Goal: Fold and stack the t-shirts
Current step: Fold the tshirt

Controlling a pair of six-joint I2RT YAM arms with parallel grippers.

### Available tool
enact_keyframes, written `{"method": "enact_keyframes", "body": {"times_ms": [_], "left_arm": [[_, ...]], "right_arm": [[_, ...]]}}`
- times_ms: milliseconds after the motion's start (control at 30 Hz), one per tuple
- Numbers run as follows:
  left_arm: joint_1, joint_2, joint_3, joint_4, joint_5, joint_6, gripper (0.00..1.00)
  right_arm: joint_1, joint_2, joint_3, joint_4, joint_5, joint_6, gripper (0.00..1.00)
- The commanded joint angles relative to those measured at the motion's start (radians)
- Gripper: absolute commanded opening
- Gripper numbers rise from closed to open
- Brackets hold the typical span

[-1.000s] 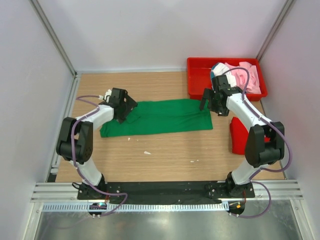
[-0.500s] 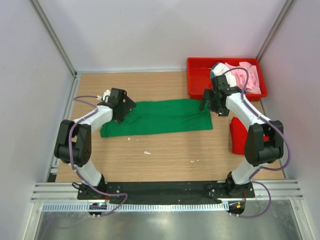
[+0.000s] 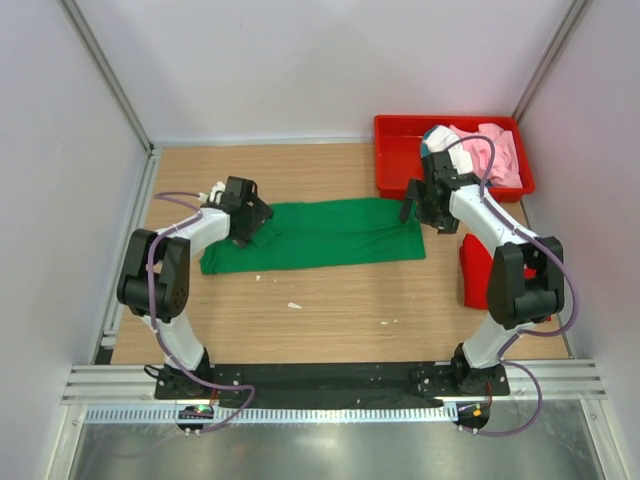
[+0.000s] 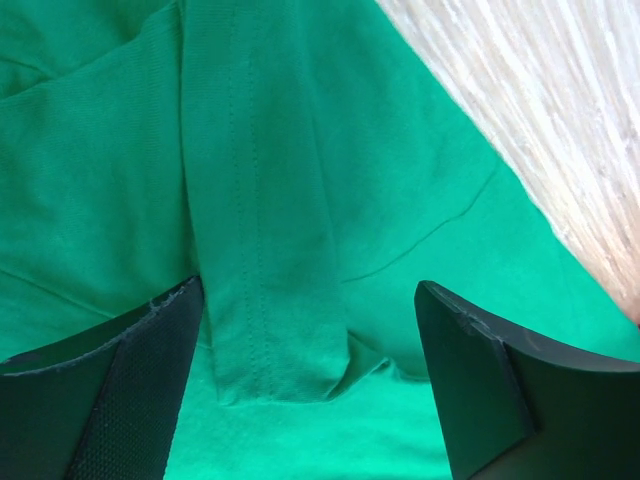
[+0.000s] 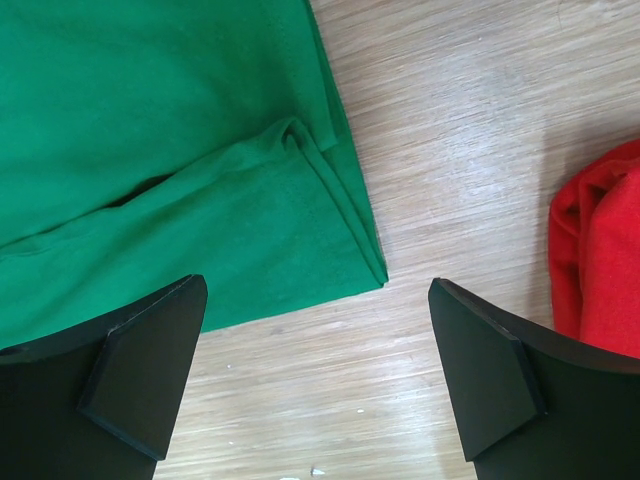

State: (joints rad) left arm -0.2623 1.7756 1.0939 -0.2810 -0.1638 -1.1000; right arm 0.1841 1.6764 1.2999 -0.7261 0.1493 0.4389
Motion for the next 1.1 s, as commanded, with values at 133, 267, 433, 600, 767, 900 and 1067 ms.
{"method": "enact_keyframes", "body": {"times_ms": [133, 267, 433, 600, 767, 900, 1067], "left_arm": [[-0.003, 0.012, 0.058, 0.057, 0.0, -0.011, 0.8], [-0.003, 0.033, 0.077, 0.083, -0.002, -0.011, 0.77], [-0.005, 0.1, 0.118, 0.163, 0.009, -0.034, 0.71], [-0.008, 0.163, 0.225, 0.215, 0.035, -0.037, 0.68], [-0.008, 0.166, 0.314, 0.213, 0.004, 0.017, 0.73], [-0.008, 0.15, 0.374, 0.207, -0.011, 0.092, 0.82], [-0.008, 0.065, 0.391, 0.088, -0.052, 0.144, 0.88]], "right_arm": [[0.005, 0.008, 0.042, 0.017, 0.027, -0.008, 1.0], [0.006, 0.009, 0.039, 0.02, 0.035, -0.008, 1.0], [0.005, 0.017, 0.041, 0.027, 0.036, -0.003, 1.0], [0.006, 0.016, 0.044, 0.027, 0.042, -0.005, 1.0], [0.006, 0.009, 0.042, 0.027, 0.039, -0.005, 1.0], [0.006, 0.002, 0.041, 0.03, 0.033, 0.0, 1.0], [0.006, -0.027, 0.041, 0.025, 0.029, -0.002, 1.0]]}}
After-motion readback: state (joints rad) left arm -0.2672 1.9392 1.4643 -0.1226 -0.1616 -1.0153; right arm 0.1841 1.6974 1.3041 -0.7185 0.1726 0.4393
